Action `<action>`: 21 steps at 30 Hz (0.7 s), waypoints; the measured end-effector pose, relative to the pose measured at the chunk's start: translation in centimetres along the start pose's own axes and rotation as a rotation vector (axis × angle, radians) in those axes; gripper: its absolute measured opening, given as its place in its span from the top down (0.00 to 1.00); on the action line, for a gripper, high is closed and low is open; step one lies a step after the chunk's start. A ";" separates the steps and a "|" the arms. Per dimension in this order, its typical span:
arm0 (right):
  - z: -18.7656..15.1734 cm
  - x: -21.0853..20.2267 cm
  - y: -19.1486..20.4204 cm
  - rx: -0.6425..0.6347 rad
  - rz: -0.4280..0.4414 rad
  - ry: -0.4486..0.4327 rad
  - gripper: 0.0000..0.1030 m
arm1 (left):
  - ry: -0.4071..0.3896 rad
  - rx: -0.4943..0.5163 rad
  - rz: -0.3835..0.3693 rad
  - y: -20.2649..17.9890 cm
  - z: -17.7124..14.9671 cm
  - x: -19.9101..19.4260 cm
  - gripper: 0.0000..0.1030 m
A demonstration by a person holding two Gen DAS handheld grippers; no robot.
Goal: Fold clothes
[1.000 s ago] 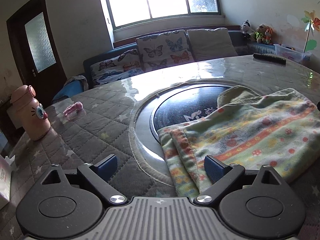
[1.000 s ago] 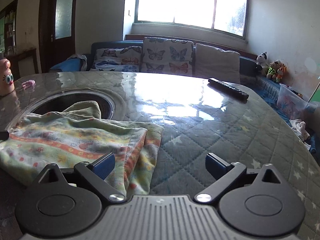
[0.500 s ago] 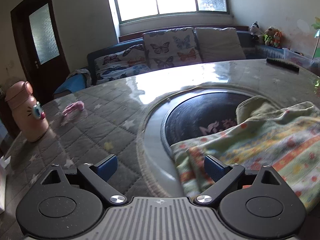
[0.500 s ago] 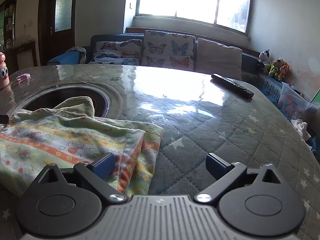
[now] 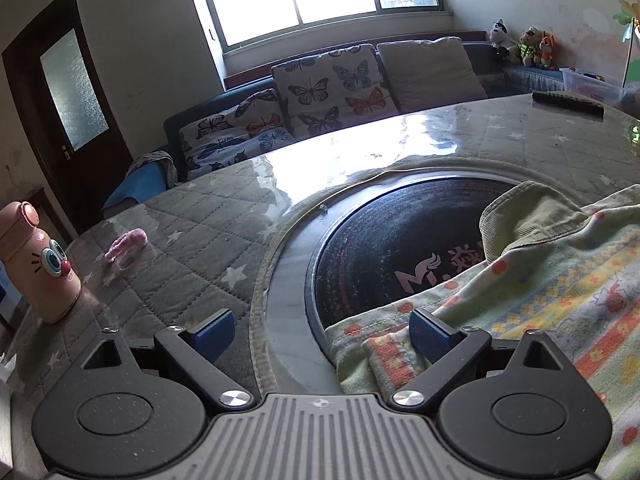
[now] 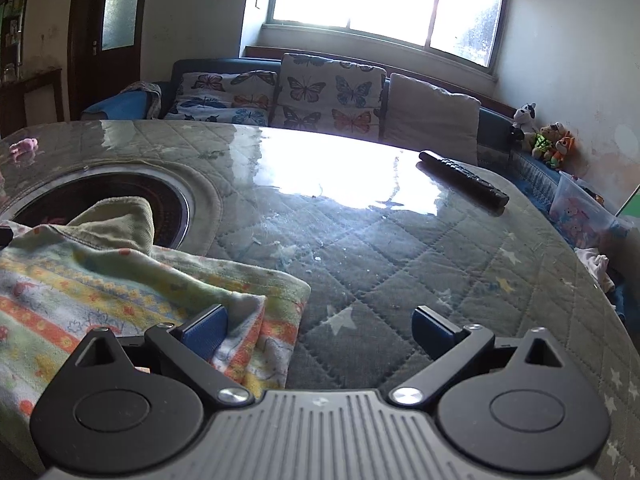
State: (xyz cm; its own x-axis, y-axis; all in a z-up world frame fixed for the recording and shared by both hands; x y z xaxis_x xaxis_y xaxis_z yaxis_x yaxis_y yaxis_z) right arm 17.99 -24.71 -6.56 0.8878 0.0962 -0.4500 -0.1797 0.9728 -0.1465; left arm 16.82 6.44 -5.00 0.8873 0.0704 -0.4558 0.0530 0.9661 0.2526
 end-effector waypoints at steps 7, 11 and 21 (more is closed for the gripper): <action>2.2 0.5 3.3 -0.050 0.094 -0.030 0.04 | -0.007 0.009 0.002 -0.3 0.5 -0.2 0.07; 3.1 1.6 6.1 -0.101 0.149 -0.026 0.04 | -0.025 0.013 -0.013 -0.8 1.2 -0.5 0.07; 3.0 3.4 7.8 -0.162 0.139 0.018 0.03 | -0.060 0.091 -0.091 -4.9 3.6 0.4 0.07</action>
Point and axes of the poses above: each gripper's, at about its wrist camera, not at the fingertips, and x roughly the way its jaws point, y to its left, z to its top, the point moved 7 cm from there along x, roughly the way its jaws point, and after that the axes turned 10 degrees about -y, right-handed, at the moved point
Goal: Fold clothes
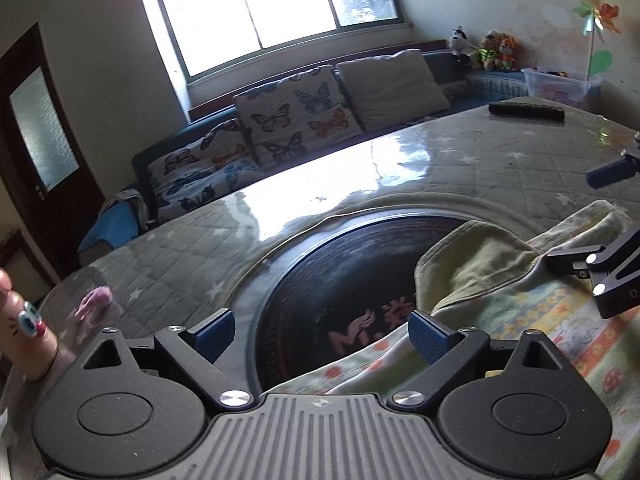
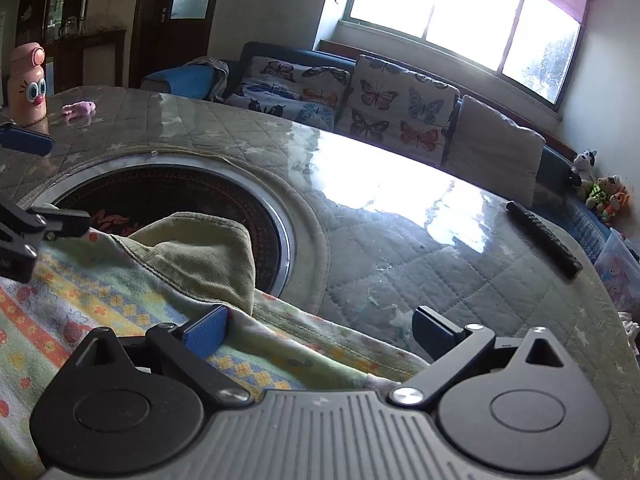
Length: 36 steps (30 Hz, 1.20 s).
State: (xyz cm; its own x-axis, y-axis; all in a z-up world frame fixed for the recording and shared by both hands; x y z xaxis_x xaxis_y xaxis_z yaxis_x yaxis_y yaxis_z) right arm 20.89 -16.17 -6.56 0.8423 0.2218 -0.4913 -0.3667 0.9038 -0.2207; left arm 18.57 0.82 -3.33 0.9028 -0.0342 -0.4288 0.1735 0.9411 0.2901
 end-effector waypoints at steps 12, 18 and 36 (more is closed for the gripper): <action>0.0 -0.6 -0.3 0.010 -0.008 -0.010 0.03 | 0.016 0.033 -0.033 -1.7 -0.3 1.1 0.06; 1.0 -3.7 0.7 0.005 0.031 -0.072 0.03 | -0.001 -0.021 0.001 0.7 -0.3 -1.0 0.07; 1.1 -11.7 16.2 -0.201 0.477 -0.132 0.08 | 0.055 -0.385 0.137 9.5 -5.6 -8.3 0.01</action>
Point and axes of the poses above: each gripper's, at about its wrist camera, not at the fingertips, and x roughly the way its jaws point, y to its left, z to its top, the point moved 7 cm from there along x, roughly the way its jaws point, and after that the axes turned 10 degrees about -y, right-handed, at the moved point
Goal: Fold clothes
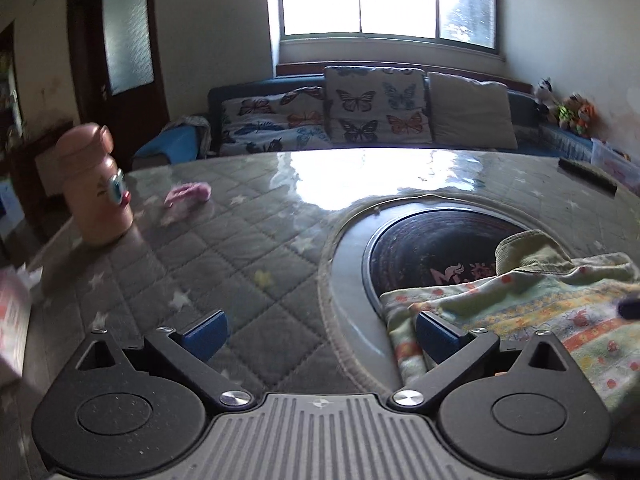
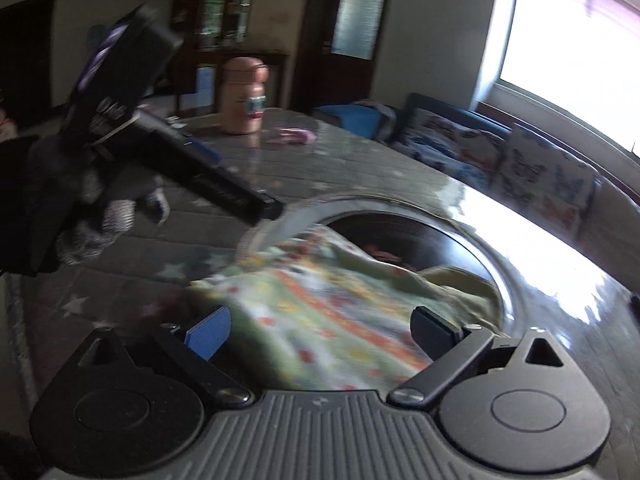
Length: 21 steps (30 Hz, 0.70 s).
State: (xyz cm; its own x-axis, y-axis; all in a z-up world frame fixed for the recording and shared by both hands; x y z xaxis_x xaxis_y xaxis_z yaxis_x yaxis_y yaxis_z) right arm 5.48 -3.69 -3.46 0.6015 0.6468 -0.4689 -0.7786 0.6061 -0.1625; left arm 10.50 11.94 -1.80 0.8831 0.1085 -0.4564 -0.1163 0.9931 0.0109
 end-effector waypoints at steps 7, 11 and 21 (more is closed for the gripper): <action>-0.1 2.5 4.4 -0.097 0.089 0.046 0.29 | 0.058 -0.175 -0.066 1.3 -1.0 -1.0 0.02; -0.4 3.4 5.1 -0.119 0.092 0.070 0.43 | 0.115 -0.267 -0.129 1.0 -1.9 -0.8 0.04; 1.1 2.1 3.4 0.003 0.090 0.026 0.83 | 0.202 -0.410 -0.222 -0.5 -2.4 -0.1 0.09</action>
Point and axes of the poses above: each gripper's, at about its wrist camera, not at the fingertips, and x roughly the way its jaws point, y to its left, z to its top, the point moved 7 cm from there along x, roughly the way its jaws point, and after that the axes turned 10 degrees about -y, right-handed, at the moved point
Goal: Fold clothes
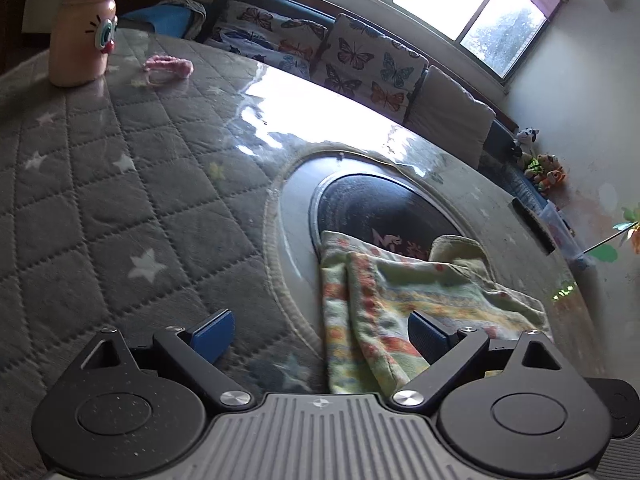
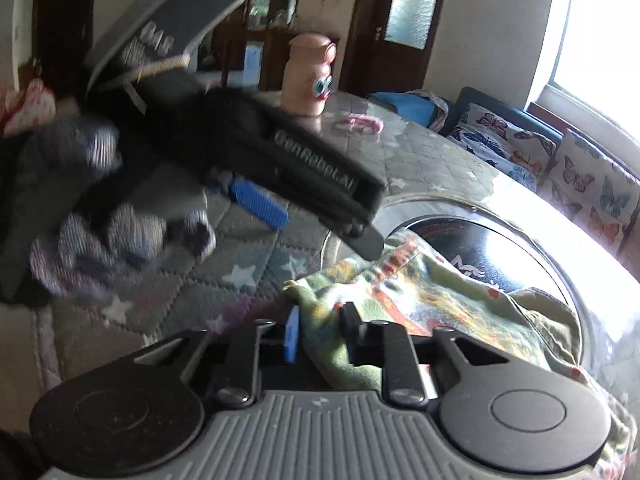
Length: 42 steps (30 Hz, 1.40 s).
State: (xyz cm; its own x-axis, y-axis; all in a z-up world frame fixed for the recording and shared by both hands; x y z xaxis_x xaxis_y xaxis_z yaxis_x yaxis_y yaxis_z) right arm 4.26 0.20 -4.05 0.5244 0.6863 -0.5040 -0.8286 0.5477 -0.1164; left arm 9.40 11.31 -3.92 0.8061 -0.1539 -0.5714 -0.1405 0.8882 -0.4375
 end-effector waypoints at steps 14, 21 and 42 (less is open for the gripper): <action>-0.1 -4.7 -2.3 0.116 0.011 -0.086 0.86 | 0.124 -0.212 -0.130 -2.8 -1.5 2.2 0.72; -1.3 -6.1 -2.9 0.160 -0.001 -0.095 0.77 | 0.121 -0.248 -0.122 -2.0 -1.9 2.3 0.86; -11.4 -8.8 -21.8 0.435 -0.505 0.007 0.65 | 0.107 -0.217 -0.103 -2.5 -2.0 2.5 0.86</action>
State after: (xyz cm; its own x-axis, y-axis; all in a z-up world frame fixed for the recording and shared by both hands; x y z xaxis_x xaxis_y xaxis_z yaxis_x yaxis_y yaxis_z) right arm 15.46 -23.25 -6.78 0.8246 0.2927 -0.4842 -0.3261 0.9452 0.0160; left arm 10.62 7.82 -5.70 0.7591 -0.2934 -0.5811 -0.1905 0.7535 -0.6293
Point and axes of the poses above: each gripper's, at about its wrist camera, not at the fingertips, and x roughly the way its jaws point, y to its left, z to its top, the point moved 7 cm from there along x, roughly the way its jaws point, and after that the axes turned 10 degrees about -y, right-handed, at the moved point
